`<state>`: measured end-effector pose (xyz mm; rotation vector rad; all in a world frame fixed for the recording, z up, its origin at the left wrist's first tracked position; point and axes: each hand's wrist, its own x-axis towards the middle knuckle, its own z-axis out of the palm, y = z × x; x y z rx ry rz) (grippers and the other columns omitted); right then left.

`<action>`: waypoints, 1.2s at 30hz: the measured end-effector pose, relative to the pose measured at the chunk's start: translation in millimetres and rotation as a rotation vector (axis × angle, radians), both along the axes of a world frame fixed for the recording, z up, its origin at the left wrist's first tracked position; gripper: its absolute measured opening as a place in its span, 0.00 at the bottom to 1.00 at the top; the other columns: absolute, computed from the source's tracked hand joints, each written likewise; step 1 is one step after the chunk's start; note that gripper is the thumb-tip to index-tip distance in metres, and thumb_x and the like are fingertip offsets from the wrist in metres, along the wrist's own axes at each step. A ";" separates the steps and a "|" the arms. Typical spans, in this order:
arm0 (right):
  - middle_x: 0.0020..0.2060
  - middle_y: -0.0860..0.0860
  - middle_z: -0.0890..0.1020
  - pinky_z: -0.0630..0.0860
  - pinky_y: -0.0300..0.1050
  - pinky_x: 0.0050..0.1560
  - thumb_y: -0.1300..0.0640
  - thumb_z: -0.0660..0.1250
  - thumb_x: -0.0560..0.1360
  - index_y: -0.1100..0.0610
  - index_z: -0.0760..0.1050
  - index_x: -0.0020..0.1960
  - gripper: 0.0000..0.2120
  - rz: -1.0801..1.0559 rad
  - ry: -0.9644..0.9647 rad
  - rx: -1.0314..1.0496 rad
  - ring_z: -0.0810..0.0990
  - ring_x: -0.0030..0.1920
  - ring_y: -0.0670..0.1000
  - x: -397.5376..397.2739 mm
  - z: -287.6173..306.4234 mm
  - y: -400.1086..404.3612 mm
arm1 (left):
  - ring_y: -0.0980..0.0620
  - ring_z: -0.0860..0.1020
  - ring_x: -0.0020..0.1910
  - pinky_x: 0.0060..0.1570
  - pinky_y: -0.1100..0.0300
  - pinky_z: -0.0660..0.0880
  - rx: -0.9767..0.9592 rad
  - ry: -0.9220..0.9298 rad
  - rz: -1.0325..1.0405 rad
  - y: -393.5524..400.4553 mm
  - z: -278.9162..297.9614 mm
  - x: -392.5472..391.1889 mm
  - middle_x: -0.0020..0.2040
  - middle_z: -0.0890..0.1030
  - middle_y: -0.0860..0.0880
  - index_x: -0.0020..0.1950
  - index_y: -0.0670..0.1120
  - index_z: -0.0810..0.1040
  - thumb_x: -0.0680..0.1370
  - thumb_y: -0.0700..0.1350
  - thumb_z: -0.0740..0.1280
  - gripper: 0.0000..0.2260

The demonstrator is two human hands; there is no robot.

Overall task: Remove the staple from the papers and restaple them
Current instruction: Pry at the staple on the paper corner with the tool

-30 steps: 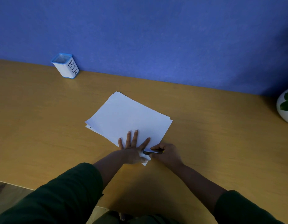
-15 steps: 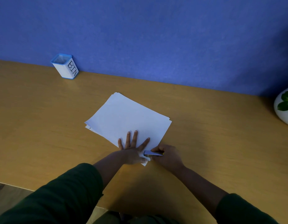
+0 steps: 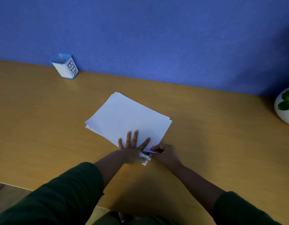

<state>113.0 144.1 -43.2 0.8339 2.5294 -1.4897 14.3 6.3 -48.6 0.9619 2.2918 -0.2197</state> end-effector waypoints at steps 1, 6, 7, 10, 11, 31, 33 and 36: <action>0.42 0.43 0.84 0.78 0.40 0.45 0.53 0.77 0.63 0.49 0.83 0.46 0.11 -0.050 0.012 -0.084 0.81 0.44 0.44 -0.8 0.8 2.6 | 0.41 0.25 0.71 0.69 0.36 0.36 -0.004 0.014 -0.003 -0.1 0.4 -0.2 0.73 0.25 0.46 0.72 0.63 0.32 0.75 0.65 0.58 0.38; 0.44 0.45 0.84 0.80 0.47 0.48 0.55 0.77 0.64 0.50 0.82 0.45 0.10 -0.183 0.021 -0.226 0.82 0.45 0.46 -3.3 4.3 15.0 | 0.40 0.24 0.70 0.69 0.36 0.35 0.006 -0.010 -0.010 -1.3 0.1 -1.7 0.72 0.23 0.46 0.72 0.63 0.30 0.74 0.65 0.59 0.40; 0.43 0.44 0.83 0.79 0.42 0.46 0.54 0.76 0.64 0.51 0.83 0.47 0.12 -0.119 0.008 -0.159 0.81 0.44 0.44 -1.7 4.5 13.5 | 0.40 0.24 0.70 0.69 0.35 0.36 0.005 0.009 -0.012 -1.3 -1.1 -1.0 0.72 0.24 0.46 0.72 0.62 0.31 0.74 0.65 0.59 0.40; 0.44 0.43 0.83 0.69 0.28 0.38 0.52 0.74 0.66 0.51 0.83 0.51 0.14 0.085 -0.026 0.067 0.77 0.40 0.39 1.7 5.9 4.2 | 0.39 0.25 0.70 0.69 0.35 0.35 0.011 0.035 -0.018 -0.4 -3.2 0.8 0.73 0.25 0.45 0.73 0.61 0.32 0.74 0.66 0.58 0.40; 0.45 0.44 0.84 0.67 0.27 0.37 0.52 0.73 0.66 0.50 0.83 0.52 0.14 0.114 -0.030 0.107 0.76 0.40 0.39 1.8 6.9 2.0 | 0.39 0.24 0.70 0.68 0.34 0.34 0.013 0.018 -0.016 -0.3 -3.2 0.6 0.72 0.24 0.45 0.72 0.61 0.31 0.74 0.66 0.58 0.40; 0.46 0.44 0.84 0.70 0.30 0.39 0.50 0.74 0.65 0.50 0.83 0.52 0.15 0.117 -0.038 0.083 0.77 0.41 0.39 0.9 3.8 4.1 | 0.39 0.23 0.69 0.68 0.34 0.34 0.016 0.004 -0.017 -1.4 -6.6 -1.6 0.72 0.23 0.44 0.72 0.61 0.30 0.74 0.66 0.58 0.40; 0.47 0.44 0.85 0.70 0.32 0.39 0.50 0.73 0.66 0.49 0.83 0.52 0.14 0.122 -0.032 0.126 0.77 0.42 0.40 -0.9 4.3 1.2 | 0.39 0.23 0.68 0.68 0.34 0.34 0.015 -0.007 -0.008 -0.5 -6.2 -2.3 0.71 0.22 0.45 0.72 0.62 0.30 0.74 0.65 0.58 0.40; 0.45 0.42 0.84 0.68 0.31 0.37 0.50 0.73 0.66 0.49 0.83 0.51 0.14 0.090 -0.019 0.139 0.76 0.41 0.39 -2.5 2.8 -0.6 | 0.39 0.23 0.69 0.68 0.34 0.34 0.015 0.016 -0.007 -1.0 -9.6 -2.5 0.71 0.23 0.45 0.72 0.62 0.30 0.74 0.66 0.58 0.40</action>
